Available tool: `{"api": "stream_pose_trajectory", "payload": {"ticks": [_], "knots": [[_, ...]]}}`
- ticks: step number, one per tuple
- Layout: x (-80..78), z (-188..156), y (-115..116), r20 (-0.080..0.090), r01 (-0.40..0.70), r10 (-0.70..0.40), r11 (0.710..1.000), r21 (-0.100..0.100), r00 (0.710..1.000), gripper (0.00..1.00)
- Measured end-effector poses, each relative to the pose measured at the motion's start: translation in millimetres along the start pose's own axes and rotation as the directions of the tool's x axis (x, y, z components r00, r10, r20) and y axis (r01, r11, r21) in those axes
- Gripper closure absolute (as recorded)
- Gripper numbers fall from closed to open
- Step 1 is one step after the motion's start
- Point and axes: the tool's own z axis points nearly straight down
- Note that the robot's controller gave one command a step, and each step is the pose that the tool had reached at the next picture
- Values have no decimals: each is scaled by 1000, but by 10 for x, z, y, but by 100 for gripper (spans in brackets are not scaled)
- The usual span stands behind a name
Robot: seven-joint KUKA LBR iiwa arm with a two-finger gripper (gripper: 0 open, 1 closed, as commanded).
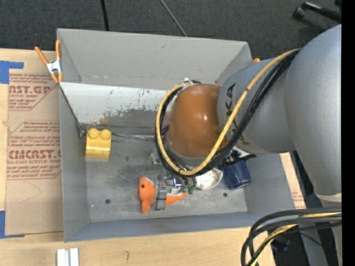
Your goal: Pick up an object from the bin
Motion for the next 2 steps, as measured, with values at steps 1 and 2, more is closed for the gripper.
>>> {"api": "stream_pose_trajectory", "payload": {"ticks": [1, 2], "knots": [[176, 77, -89, 1, 19, -19, 1000, 1, 1000, 0], [126, 665, -94, 6, -60, 60, 998, -2, 998, 0]]}}
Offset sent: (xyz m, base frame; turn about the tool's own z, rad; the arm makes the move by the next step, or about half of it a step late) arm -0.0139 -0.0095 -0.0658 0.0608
